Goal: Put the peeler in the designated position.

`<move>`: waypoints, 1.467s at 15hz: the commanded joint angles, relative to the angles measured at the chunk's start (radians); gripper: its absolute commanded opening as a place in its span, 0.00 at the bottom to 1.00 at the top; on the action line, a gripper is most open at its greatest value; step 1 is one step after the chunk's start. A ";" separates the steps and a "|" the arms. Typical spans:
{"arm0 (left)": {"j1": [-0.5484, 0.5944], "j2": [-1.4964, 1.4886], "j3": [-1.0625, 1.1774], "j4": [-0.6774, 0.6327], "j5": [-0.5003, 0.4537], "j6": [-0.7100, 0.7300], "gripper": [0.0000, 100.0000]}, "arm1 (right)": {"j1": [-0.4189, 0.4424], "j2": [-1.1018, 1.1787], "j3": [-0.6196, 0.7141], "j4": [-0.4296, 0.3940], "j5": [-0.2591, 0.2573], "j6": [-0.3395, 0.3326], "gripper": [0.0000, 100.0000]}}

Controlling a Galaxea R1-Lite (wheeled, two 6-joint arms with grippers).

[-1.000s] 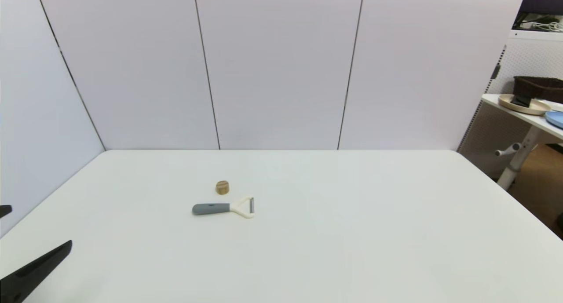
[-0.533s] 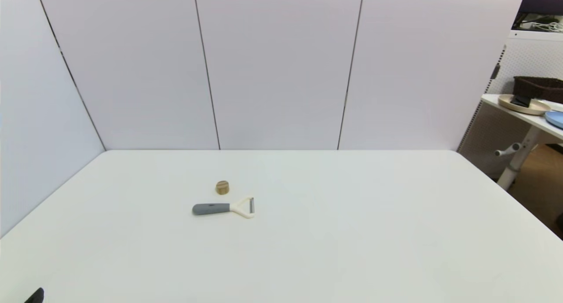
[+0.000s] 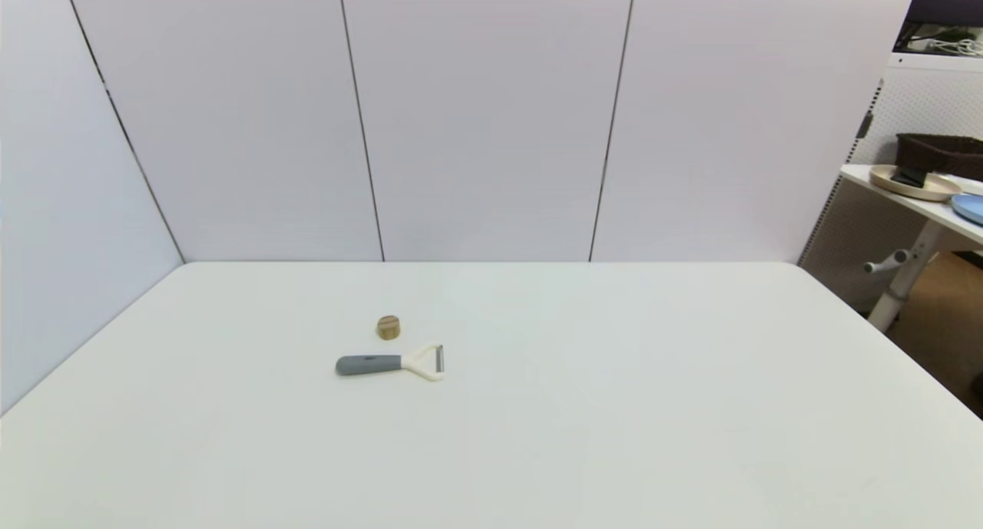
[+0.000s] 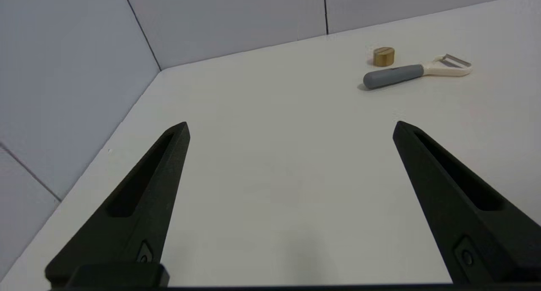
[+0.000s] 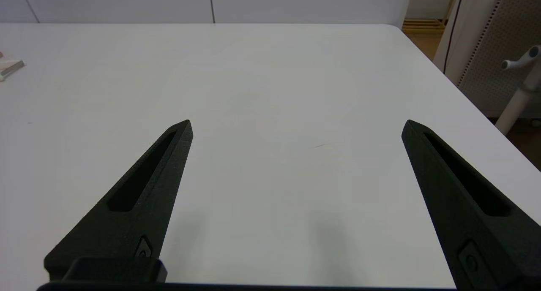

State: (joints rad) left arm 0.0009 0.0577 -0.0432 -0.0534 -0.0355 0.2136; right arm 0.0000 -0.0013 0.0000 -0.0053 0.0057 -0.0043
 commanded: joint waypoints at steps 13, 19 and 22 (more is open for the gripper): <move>-0.002 -0.058 0.043 0.053 0.025 -0.191 1.00 | 0.000 0.000 0.000 -0.001 0.000 0.000 1.00; -0.002 -0.058 0.043 0.052 0.025 -0.191 1.00 | 0.000 0.000 0.000 0.001 0.000 -0.005 1.00; -0.002 -0.058 0.043 0.053 0.025 -0.191 1.00 | 0.000 0.000 0.000 -0.001 0.000 -0.005 1.00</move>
State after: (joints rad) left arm -0.0017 -0.0017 0.0000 -0.0004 -0.0109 0.0230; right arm 0.0000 -0.0013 0.0000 -0.0051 0.0043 -0.0089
